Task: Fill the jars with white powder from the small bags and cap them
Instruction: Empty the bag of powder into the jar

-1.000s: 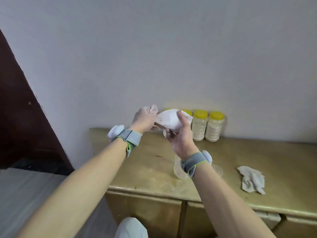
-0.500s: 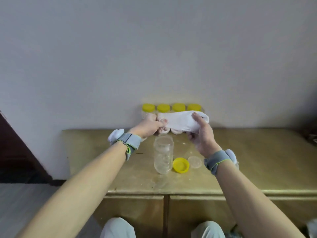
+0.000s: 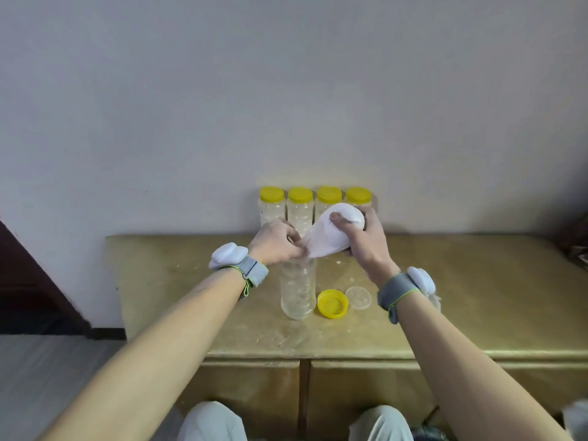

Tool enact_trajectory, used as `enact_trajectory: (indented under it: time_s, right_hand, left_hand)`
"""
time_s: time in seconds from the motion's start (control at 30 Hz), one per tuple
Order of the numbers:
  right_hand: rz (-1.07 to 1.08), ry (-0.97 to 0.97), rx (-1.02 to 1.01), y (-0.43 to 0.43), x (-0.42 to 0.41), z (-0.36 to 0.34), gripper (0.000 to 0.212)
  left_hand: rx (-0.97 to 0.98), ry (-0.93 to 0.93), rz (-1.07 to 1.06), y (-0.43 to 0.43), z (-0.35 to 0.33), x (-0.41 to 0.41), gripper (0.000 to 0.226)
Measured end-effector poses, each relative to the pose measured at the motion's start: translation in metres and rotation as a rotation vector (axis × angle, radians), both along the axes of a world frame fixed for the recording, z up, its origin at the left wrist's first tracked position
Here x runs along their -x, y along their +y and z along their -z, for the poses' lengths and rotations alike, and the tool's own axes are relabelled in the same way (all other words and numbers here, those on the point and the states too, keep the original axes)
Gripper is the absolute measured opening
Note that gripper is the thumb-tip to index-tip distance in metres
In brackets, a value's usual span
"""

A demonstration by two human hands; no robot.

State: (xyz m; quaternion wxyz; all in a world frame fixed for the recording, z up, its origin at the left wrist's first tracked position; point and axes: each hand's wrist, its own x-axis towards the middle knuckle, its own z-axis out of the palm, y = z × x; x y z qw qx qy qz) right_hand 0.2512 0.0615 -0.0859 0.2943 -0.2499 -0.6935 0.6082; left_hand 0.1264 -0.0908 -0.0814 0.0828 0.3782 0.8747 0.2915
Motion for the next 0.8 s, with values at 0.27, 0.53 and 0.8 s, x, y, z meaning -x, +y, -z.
enact_trajectory:
  time_s: [0.27, 0.53, 0.8]
  right_hand:
    - [-0.136, -0.140, -0.335, -0.011, 0.014, -0.003, 0.062]
    - [-0.140, -0.184, -0.367, -0.012, 0.021, -0.008, 0.063]
    - [-0.106, -0.178, -0.330, -0.006, 0.020, -0.006, 0.052]
  left_hand:
    - [0.226, -0.084, -0.104, 0.010, 0.011, 0.000, 0.037]
    - [0.271, 0.125, -0.167, 0.022, 0.004, -0.007, 0.022]
    - [0.040, 0.003, -0.063, 0.005, 0.017, 0.002, 0.028]
